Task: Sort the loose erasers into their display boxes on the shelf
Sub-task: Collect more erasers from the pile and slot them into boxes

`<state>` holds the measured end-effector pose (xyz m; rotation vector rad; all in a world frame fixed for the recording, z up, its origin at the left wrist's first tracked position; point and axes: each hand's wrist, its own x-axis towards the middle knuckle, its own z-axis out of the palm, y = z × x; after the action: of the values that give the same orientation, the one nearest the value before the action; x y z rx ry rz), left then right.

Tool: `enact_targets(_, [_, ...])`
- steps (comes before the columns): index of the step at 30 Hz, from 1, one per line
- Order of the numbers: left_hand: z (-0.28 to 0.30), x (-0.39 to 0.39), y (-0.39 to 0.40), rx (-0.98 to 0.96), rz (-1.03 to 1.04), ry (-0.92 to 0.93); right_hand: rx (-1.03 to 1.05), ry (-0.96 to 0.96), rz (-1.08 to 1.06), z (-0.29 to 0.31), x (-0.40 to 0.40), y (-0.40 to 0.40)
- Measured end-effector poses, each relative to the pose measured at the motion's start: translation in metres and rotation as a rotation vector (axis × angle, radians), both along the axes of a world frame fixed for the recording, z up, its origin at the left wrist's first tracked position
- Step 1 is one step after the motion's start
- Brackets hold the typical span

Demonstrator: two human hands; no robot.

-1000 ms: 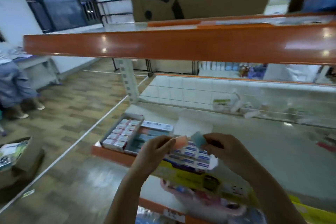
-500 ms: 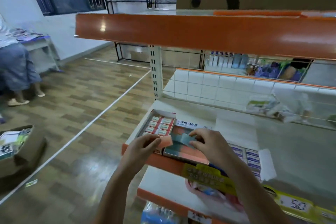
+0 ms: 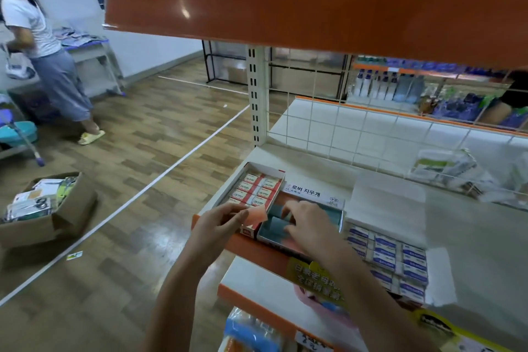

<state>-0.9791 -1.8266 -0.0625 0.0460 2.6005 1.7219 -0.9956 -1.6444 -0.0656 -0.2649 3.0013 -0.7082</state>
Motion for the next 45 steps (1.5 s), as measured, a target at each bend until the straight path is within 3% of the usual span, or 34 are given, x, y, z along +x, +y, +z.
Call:
enact_targets(10, [0.0,0.001,0.008,0.015,0.069,-0.004,-0.01,0.093,0.016,-0.004,0.004,-0.004])
enact_targets(24, [0.004,-0.02,0.007,-0.037,-0.089,-0.022,0.066,0.134,0.052,-0.006,0.004,-0.008])
enact_targets(31, [0.013,-0.035,0.014,-0.416,-0.258,0.122,0.107,0.258,-0.048,-0.001,0.006,0.021])
enact_targets(36, [0.014,-0.039,0.044,-0.523,-0.426,0.202,0.138,0.266,-0.162,0.006,0.011,0.045])
enact_targets(45, [0.0,-0.046,0.059,-0.694,-0.51,0.314,0.105,0.204,-0.258,-0.001,0.016,0.056])
